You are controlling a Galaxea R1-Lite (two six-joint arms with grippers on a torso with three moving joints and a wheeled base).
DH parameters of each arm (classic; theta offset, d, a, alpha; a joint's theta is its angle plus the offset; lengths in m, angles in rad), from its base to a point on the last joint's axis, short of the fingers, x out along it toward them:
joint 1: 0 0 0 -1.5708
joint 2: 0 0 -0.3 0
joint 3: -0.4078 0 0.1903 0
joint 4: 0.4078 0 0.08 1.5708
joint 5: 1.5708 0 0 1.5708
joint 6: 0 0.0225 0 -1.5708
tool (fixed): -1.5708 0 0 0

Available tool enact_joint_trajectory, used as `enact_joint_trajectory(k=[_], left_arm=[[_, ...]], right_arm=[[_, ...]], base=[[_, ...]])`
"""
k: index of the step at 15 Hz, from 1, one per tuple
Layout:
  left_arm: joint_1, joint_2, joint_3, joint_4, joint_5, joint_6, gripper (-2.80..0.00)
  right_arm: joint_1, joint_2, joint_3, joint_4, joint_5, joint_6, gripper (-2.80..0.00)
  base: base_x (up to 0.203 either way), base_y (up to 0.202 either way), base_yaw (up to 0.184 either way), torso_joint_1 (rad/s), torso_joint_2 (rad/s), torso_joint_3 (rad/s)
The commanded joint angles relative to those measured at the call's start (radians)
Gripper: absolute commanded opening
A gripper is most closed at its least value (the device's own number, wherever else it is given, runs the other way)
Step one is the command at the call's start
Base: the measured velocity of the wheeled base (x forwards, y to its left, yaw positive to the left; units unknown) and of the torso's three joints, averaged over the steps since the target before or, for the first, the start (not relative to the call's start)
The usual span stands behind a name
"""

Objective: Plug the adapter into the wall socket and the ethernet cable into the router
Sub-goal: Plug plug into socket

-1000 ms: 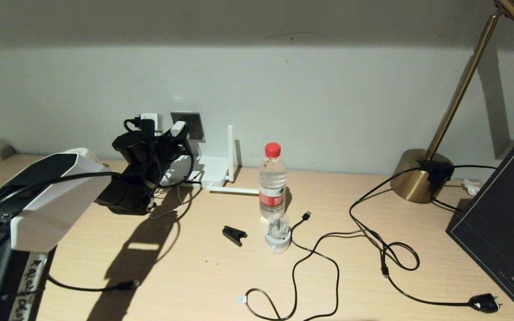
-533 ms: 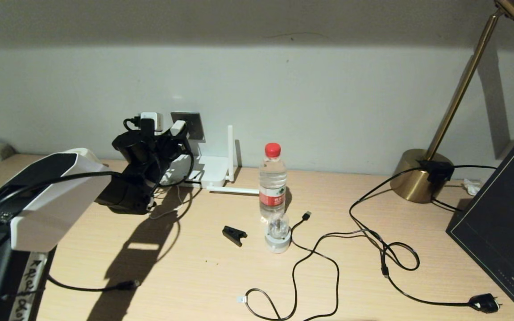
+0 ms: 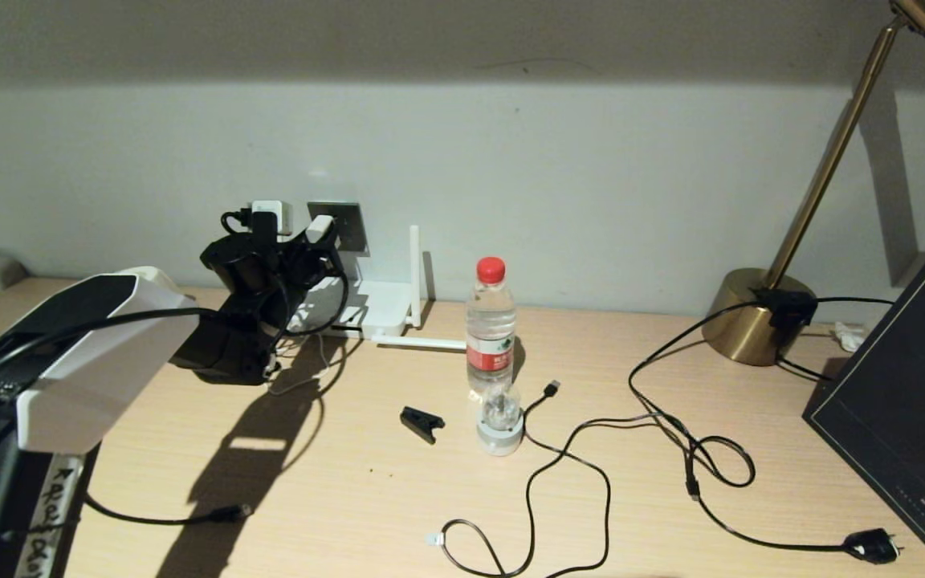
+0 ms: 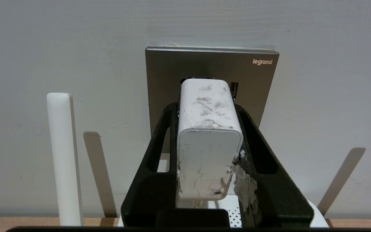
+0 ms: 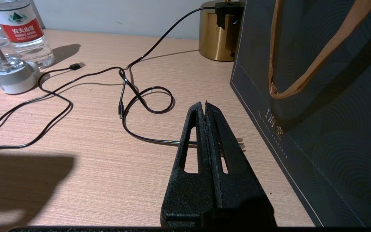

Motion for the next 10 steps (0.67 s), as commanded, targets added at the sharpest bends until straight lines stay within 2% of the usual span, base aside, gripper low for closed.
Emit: enact_joint_trajectory(k=[1,10], left_arm=[[0.000,-0.004,0.000,-0.003,0.000,0.000,-2.80],[0.023,-0.005,-0.014,-0.002,-0.002,0.000,-2.80]], right_arm=[[0.000,0.000,0.035,-0.001,0.001,-0.001,-2.80],[0.000,0.001,0.035,-0.001,0.001,-0.001,-2.80]], base=[[0.000,0.000,0.000,0.000,0.00,0.000],[0.000,0.000,0.000,0.000,0.00,0.000]])
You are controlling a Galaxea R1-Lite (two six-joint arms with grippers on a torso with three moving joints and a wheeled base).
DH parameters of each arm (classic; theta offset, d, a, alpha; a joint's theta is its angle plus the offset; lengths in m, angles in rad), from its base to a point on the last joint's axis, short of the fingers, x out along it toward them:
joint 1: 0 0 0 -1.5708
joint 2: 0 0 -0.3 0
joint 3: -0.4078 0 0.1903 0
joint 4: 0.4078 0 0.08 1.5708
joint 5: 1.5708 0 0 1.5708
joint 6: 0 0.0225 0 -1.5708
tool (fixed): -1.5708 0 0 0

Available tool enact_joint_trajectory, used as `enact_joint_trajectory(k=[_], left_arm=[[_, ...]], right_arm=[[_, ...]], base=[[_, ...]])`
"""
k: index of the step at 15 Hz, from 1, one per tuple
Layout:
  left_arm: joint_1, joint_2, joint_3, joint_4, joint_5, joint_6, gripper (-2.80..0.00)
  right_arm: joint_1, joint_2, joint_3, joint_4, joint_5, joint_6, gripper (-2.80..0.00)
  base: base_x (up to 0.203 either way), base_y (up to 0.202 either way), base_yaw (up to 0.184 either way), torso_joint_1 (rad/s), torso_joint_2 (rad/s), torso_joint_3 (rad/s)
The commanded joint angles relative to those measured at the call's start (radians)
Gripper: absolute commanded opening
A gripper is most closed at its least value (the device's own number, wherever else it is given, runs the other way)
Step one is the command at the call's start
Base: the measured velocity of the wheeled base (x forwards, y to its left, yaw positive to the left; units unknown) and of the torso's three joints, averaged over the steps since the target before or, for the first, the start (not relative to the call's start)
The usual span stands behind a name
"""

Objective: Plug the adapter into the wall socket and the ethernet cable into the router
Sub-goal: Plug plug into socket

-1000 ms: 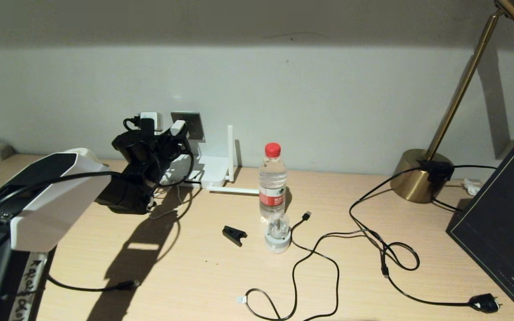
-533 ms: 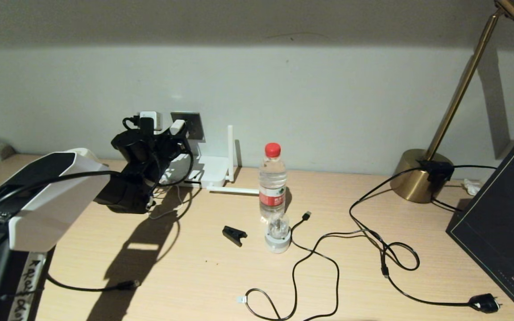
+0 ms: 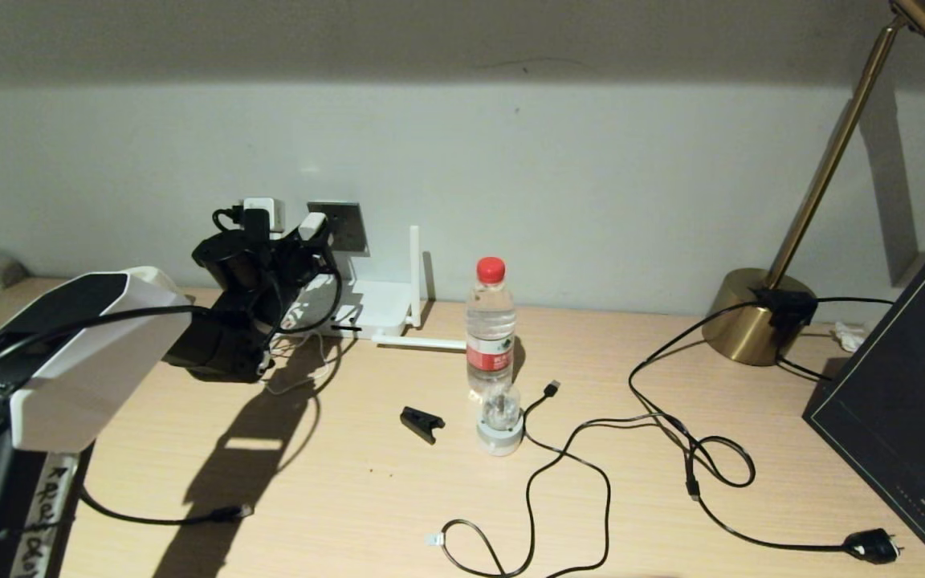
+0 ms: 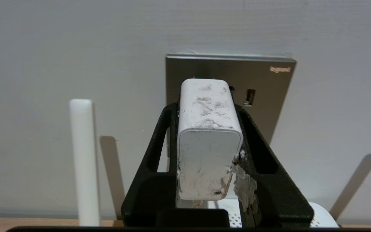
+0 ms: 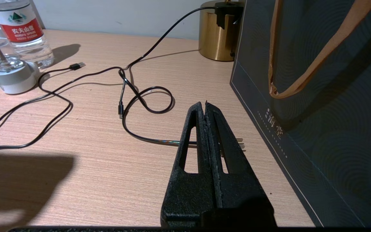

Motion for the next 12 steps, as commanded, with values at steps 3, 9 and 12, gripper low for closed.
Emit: enact_joint_trajectory(k=[3,9,12], left_arm=[[0.005,0.004,-0.005,-0.005,-0.002,0.000,-2.80],[0.004,0.009,-0.025,0.006,-0.002,0.000,-2.80],[0.004,0.010,-0.031,0.009,-0.003,0.000,-2.80]], right_arm=[[0.000,0.002,0.035,-0.001,0.001,-0.001,-2.80],[0.000,0.002,0.035,-0.001,0.001,-0.001,-2.80],[0.000,0.002,0.035,-0.001,0.001,-0.001,-2.80]], base=[[0.000,0.000,0.000,0.000,0.00,0.000],[0.000,0.000,0.000,0.000,0.00,0.000],[0.000,0.000,0.000,0.000,0.00,0.000]])
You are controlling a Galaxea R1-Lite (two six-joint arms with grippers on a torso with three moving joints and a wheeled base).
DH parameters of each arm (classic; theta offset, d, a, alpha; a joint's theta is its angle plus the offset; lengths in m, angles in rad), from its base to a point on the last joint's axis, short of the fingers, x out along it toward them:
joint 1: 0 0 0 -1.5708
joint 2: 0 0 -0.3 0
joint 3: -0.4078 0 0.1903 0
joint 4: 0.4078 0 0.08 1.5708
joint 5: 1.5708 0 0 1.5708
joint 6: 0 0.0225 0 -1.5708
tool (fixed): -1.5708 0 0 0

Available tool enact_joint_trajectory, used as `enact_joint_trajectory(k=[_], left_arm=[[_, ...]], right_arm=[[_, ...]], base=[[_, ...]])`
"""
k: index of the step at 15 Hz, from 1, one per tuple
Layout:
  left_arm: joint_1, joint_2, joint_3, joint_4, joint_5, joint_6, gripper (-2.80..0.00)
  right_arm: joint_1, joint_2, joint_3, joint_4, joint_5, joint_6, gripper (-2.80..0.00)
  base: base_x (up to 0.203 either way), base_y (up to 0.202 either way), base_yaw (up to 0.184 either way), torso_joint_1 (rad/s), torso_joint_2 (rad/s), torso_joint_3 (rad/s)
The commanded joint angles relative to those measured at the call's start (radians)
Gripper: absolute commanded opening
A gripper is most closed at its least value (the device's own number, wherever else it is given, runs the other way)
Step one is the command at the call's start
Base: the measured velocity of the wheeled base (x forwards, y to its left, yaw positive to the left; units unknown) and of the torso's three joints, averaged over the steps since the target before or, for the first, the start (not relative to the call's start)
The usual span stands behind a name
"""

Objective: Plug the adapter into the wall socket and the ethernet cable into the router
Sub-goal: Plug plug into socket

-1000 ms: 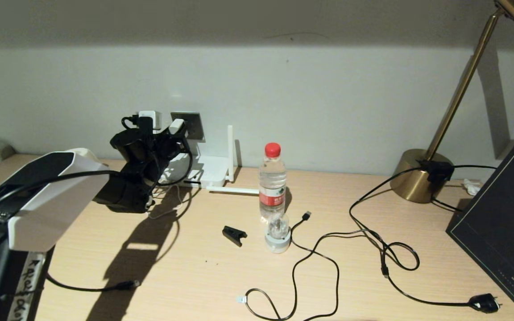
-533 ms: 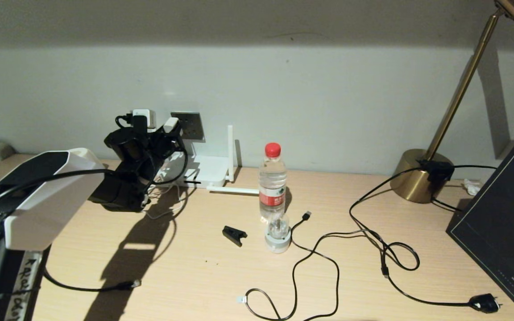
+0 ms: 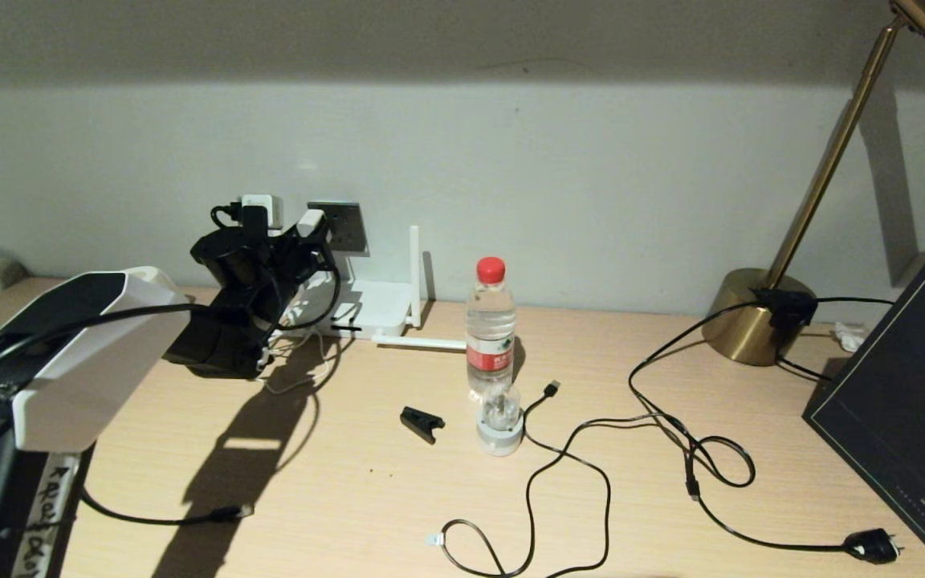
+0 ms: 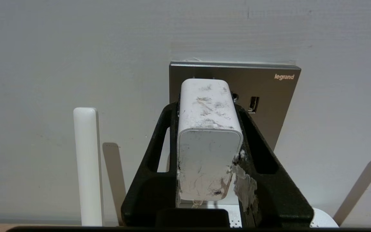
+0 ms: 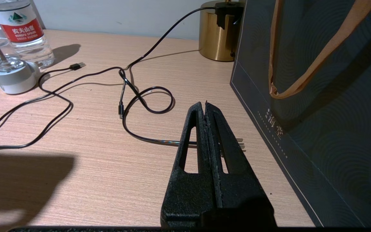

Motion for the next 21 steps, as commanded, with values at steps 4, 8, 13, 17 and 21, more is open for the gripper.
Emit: enact_joint_trajectory(k=[4,8,13,17,21], left_arm=[[-0.005,0.001,0.010,-0.010,0.001,-0.001,-2.80],[-0.008,0.000,0.022,-0.016,0.001,-0.001,-2.80],[-0.011,0.003,0.024,-0.016,0.001,-0.001,-2.80],[-0.011,0.009,0.031,-0.017,0.000,-0.001,-2.80],[-0.017,0.009,0.027,-0.016,0.000,-0.001,-2.80]], right_arm=[[0.000,0.001,0.035,0.000,0.001,0.000,-2.80],[0.000,0.000,0.035,0.000,0.001,0.000,-2.80],[0.000,0.001,0.035,-0.001,0.001,0.000,-2.80],[0.000,0.001,0.035,-0.001,0.001,0.000,-2.80],[0.000,0.002,0.035,-0.001,0.001,0.000,-2.80]], base=[[0.000,0.000,0.000,0.000,0.00,0.000],[0.000,0.000,0.000,0.000,0.00,0.000],[0.000,0.000,0.000,0.000,0.00,0.000],[0.000,0.000,0.000,0.000,0.00,0.000],[0.000,0.000,0.000,0.000,0.00,0.000]])
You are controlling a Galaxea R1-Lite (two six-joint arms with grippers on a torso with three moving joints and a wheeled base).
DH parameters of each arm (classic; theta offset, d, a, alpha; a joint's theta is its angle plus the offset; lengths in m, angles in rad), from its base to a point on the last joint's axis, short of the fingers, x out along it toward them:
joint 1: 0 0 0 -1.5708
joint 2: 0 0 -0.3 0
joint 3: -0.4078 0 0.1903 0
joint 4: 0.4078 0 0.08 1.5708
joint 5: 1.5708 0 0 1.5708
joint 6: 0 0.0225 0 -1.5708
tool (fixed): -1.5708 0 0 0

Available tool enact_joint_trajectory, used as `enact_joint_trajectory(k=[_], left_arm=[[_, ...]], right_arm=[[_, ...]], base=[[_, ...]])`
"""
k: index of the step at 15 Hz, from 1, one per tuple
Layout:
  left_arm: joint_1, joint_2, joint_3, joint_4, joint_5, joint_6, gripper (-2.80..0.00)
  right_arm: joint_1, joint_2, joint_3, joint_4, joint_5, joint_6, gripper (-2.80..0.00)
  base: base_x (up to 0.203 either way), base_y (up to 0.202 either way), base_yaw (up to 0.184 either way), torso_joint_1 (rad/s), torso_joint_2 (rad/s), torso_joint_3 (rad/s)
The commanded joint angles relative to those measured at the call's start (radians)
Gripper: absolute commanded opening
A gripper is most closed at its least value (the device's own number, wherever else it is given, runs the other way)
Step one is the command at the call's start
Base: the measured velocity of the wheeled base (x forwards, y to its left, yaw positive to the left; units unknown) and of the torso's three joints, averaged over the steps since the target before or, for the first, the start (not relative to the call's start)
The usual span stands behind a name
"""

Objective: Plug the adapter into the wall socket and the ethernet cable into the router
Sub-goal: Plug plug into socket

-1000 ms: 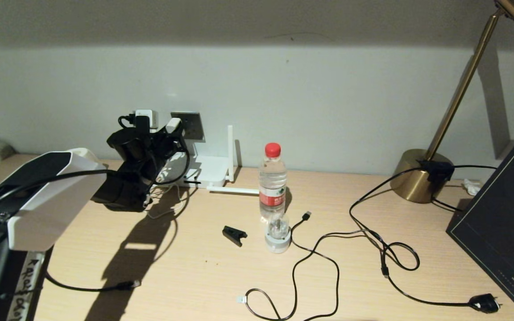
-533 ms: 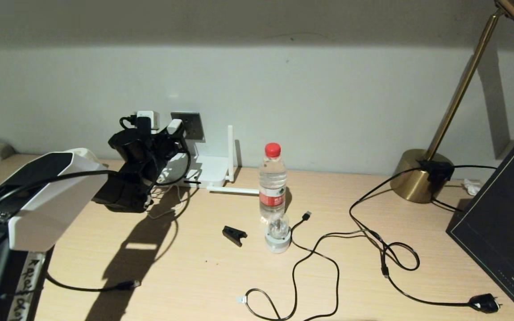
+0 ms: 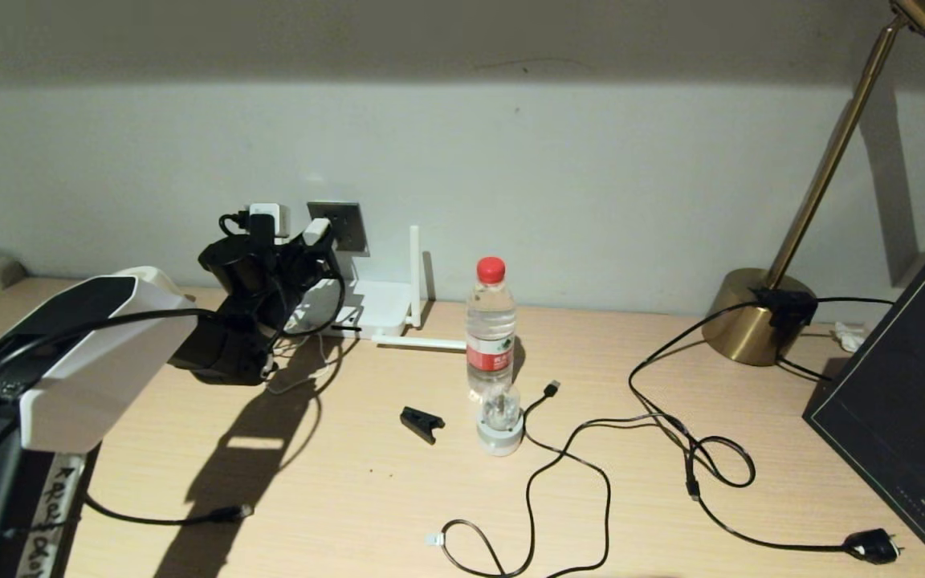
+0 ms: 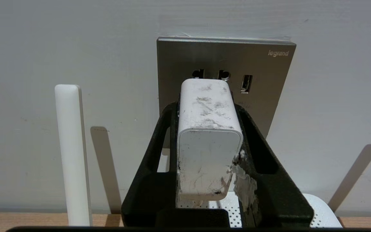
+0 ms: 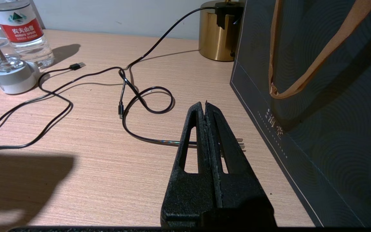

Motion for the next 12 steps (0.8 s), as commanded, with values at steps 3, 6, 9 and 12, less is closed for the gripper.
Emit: enact_joint_trajectory(k=[3,6,9,12], left_arm=[[-0.010,0.002,-0.003,-0.005,0.001,0.001,-2.80],[-0.016,0.002,-0.003,-0.003,0.001,0.002,-2.80],[-0.018,0.002,-0.005,-0.003,0.001,0.002,-2.80],[-0.017,0.004,-0.023,0.001,0.003,0.002,-2.80]], right_arm=[[0.000,0.000,0.035,-0.001,0.000,-0.001,-2.80],[0.000,0.002,0.035,-0.001,0.000,-0.001,-2.80],[0.000,0.002,0.035,-0.001,0.000,-0.001,-2.80],[0.000,0.002,0.035,-0.001,0.000,-0.001,-2.80]], base=[[0.000,0.000,0.000,0.000,0.00,0.000],[0.000,0.000,0.000,0.000,0.00,0.000],[0.000,0.000,0.000,0.000,0.00,0.000],[0.000,0.000,0.000,0.000,0.00,0.000]])
